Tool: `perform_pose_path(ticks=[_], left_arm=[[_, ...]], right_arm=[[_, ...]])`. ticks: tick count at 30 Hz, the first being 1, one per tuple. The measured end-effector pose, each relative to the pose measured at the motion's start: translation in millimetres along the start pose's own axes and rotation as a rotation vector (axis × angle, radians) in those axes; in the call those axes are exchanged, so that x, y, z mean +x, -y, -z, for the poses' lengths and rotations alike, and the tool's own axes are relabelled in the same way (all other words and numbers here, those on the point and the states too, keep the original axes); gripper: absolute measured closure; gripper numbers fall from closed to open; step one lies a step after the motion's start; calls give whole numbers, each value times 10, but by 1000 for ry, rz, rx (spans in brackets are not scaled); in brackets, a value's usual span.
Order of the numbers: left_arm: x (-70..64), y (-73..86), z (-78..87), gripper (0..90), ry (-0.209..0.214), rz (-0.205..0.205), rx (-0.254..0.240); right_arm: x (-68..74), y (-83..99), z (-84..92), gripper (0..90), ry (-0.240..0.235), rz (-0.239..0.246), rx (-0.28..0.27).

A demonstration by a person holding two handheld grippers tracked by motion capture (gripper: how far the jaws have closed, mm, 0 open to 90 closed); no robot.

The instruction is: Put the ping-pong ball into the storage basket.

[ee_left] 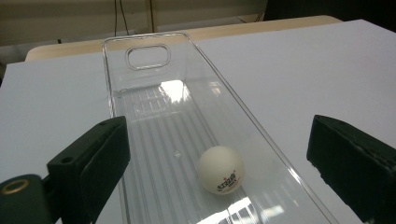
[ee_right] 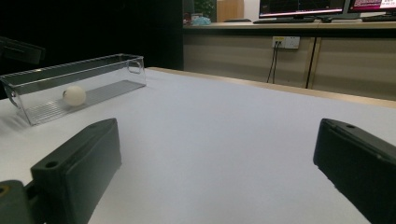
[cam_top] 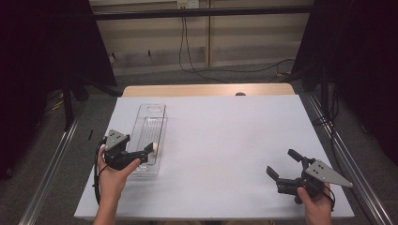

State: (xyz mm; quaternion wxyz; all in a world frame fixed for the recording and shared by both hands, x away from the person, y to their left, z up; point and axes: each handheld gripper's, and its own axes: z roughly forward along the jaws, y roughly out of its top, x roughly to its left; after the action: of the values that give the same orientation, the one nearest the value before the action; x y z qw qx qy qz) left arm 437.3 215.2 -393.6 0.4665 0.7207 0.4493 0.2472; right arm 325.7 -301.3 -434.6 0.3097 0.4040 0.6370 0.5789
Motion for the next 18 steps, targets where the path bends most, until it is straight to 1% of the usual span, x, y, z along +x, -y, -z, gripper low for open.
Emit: perform_pose_path(ticks=[1, 2, 5, 9, 10, 12, 14, 15, 16, 17, 18], left_arm=[[-4, 11, 4, 53, 9, 4, -9], [-9, 26, 12, 53, 7, 0, -16], [-15, 57, 29, 43, 19, -6, -25], [-25, 103, 68, 41, 17, -28, -40], [-20, 113, 80, 41, 26, -23, -51], [-15, 127, 108, 43, 25, -24, -63], [-7, 144, 120, 43, 36, -13, -63], [-13, 157, 126, 42, 31, -4, -68], [-5, 168, 133, 43, 40, -8, -67], [0, 175, 143, 42, 35, -6, -64], [-3, 184, 149, 41, 41, 5, -71]], right_arm=[[0, -1, 0, 5, 0, 1, 0], [-1, -1, 1, 5, 3, 2, 1], [2, 0, 1, 5, 1, 0, 3], [0, 2, 0, 5, -4, 3, 3], [0, 3, 0, 5, -4, 3, 3], [1, 5, -4, 5, -3, 0, 4], [1, 6, -4, 5, -5, 7, 6], [8, 6, -5, 5, -6, 4, 10], [12, 6, -7, 5, -5, 1, 9], [13, 5, -9, 5, -4, 3, 7], [13, 4, -7, 5, -6, 5, 10]])
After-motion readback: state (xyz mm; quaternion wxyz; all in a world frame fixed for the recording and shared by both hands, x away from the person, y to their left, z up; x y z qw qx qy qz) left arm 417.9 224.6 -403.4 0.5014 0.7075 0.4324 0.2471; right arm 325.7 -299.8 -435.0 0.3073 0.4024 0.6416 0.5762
